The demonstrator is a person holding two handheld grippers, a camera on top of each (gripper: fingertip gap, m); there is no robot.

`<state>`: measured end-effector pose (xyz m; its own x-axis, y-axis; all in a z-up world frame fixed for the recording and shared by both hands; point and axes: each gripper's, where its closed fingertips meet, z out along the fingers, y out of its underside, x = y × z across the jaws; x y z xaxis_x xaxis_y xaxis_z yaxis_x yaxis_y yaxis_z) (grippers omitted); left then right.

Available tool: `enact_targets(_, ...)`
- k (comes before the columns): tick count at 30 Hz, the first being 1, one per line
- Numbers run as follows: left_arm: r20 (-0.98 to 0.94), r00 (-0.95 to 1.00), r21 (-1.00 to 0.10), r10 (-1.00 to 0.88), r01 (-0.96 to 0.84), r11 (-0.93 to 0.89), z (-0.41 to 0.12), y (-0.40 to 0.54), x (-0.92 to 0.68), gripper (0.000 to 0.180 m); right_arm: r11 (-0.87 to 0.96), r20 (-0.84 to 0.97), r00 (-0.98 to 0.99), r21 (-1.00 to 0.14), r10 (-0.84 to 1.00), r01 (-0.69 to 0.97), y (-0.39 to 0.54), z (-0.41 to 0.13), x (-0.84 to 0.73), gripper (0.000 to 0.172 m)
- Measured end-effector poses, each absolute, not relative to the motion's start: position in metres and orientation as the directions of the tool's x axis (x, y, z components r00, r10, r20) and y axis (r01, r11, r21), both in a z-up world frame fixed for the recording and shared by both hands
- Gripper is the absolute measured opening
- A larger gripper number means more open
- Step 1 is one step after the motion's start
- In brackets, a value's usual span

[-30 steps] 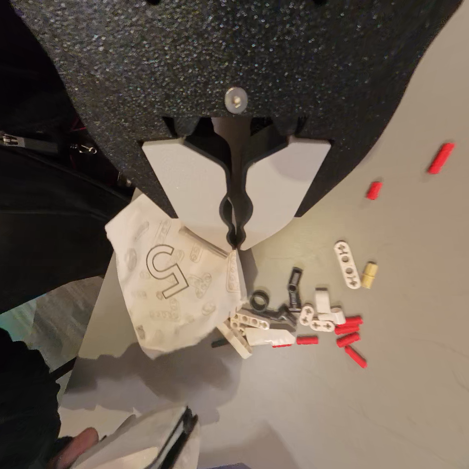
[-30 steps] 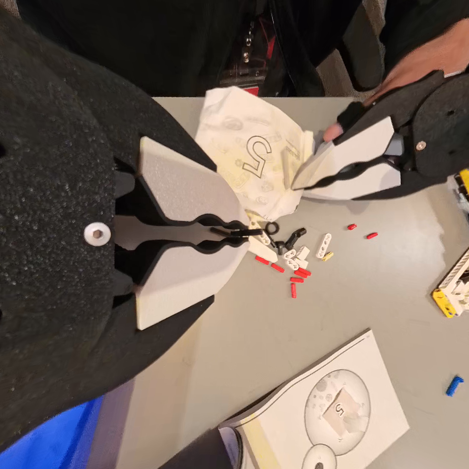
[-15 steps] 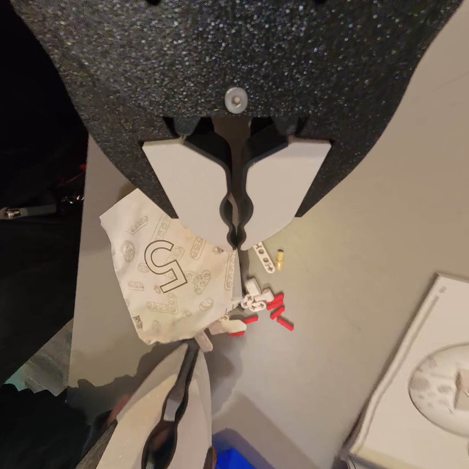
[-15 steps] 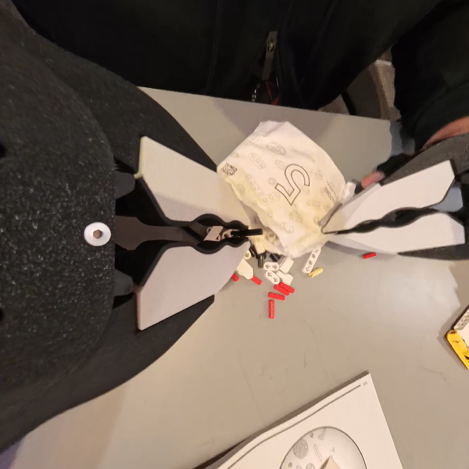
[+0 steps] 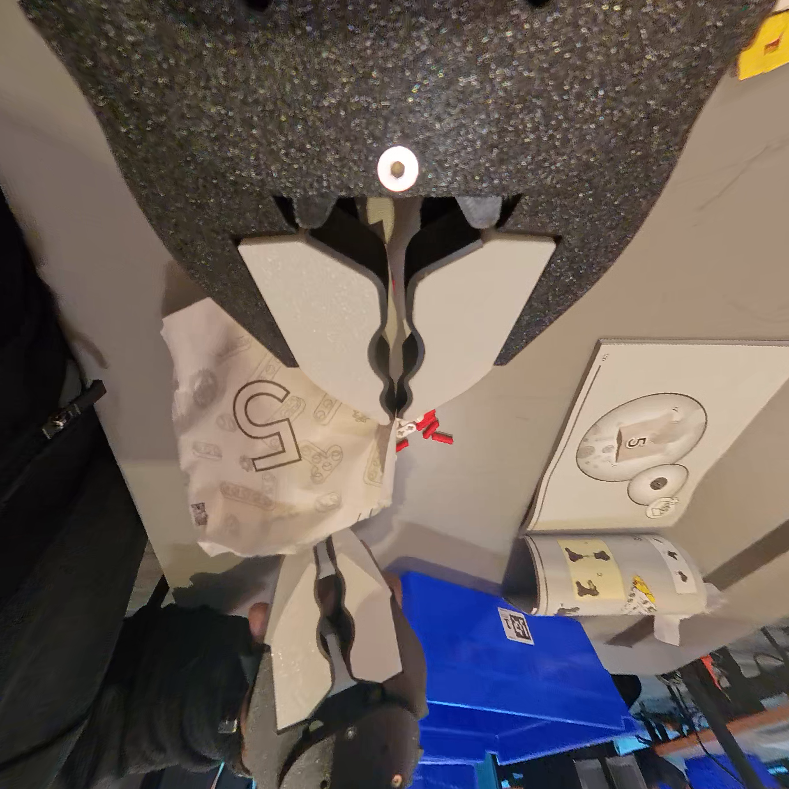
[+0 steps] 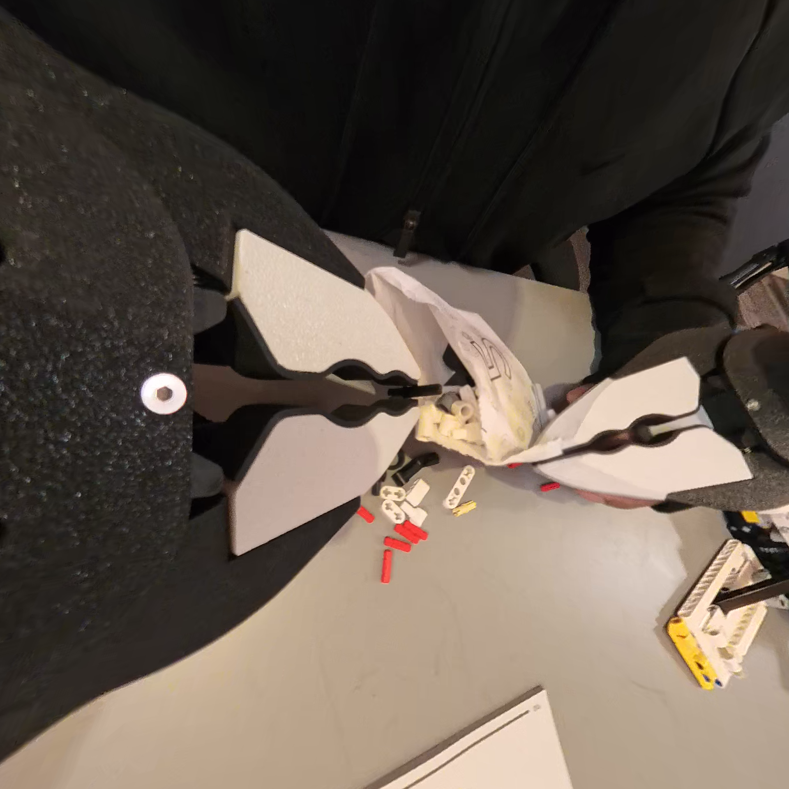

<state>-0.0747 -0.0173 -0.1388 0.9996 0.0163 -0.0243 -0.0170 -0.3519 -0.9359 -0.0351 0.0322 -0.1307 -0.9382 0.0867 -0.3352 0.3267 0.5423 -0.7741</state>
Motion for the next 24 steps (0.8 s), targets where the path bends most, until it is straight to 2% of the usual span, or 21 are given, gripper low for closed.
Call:
enact_targets(10, -0.007, 0.994, -0.939, 0.109, 0.031, -0.342, -0.138, -0.021, -0.087, 0.000, 0.558, -0.238, -0.960, -0.781, 0.150, 0.281, 0.024, -0.127, -0.045, 0.013)
enact_targets(14, -0.007, 0.992, -0.954, 0.130, 0.032, -0.299, -0.131, -0.025, -0.089, 0.001, 0.564, -0.188, -0.953, -0.772, 0.238, 0.294, 0.038, -0.128, -0.060, 0.016)
enact_targets(20, -0.057, 0.983, -0.970, 0.175, -0.013, -0.242, -0.119, -0.037, -0.094, 0.000, 0.579, -0.159, -0.891, -0.708, 0.426, 0.404, 0.075, -0.148, -0.063, 0.023)
enact_targets(24, -0.089, 0.981, -0.977, 0.170, -0.053, -0.205, -0.111, -0.040, -0.093, 0.000, 0.651, -0.108, -0.902, -0.657, 0.418, 0.380, 0.087, -0.169, -0.047, 0.033)
